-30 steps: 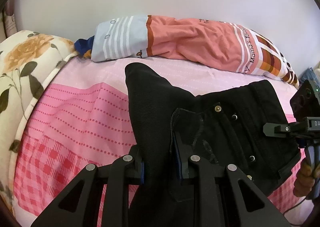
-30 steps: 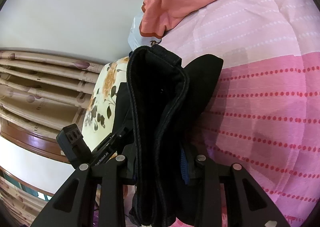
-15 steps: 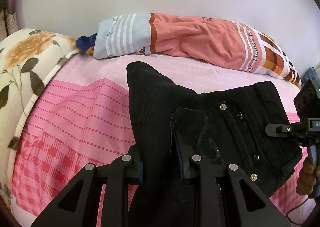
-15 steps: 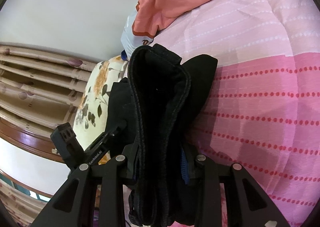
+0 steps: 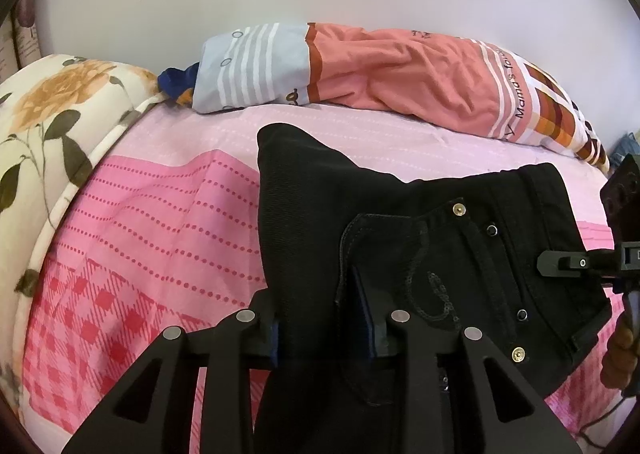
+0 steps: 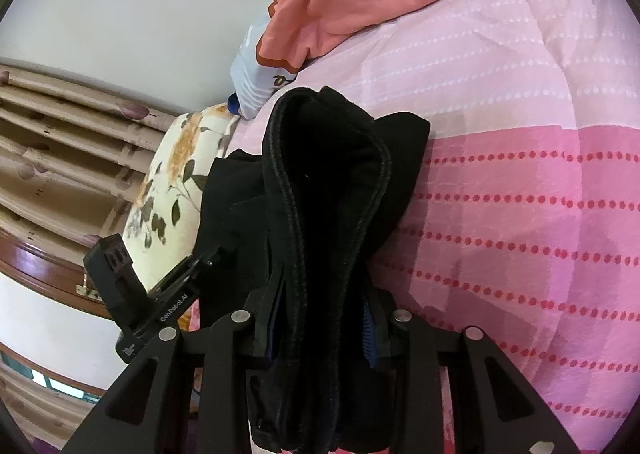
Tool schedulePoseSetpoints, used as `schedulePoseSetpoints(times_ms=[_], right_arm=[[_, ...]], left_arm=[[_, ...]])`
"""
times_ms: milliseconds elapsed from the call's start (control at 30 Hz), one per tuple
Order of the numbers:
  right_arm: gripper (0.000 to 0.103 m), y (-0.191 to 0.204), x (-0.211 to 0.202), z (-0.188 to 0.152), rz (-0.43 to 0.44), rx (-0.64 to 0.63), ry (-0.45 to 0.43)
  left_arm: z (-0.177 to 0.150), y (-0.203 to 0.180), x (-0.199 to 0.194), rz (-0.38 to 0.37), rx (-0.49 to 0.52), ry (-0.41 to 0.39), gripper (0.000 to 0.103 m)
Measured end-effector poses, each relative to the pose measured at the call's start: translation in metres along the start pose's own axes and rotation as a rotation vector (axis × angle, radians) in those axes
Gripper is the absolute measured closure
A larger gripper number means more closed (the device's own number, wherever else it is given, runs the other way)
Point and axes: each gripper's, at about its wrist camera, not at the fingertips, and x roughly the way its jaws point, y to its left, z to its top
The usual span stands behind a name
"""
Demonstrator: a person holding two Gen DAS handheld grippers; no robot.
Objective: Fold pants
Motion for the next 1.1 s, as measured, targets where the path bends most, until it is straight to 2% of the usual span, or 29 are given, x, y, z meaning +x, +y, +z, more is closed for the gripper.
schedulePoseSetpoints(times_ms=[700, 933, 1100], right_arm=[[0.07, 0.007, 0.004, -0.003, -0.108, -0.071, -0.027], [0.069, 0.007, 0.004, -0.003, -0.118, -0.08, -0.033], [0.068, 0.006, 0.003, -0.004, -0.113, -0.077, -0.038]], left_arm=[[-0.01, 0.009, 0.011, 0.026, -0.039, -0.006, 0.054], [-0.013, 0.01, 0.012, 0.037, -0.045, -0.014, 0.049], [-0.014, 0.014, 0.014, 0.043, -0.063, -0.015, 0.041]])
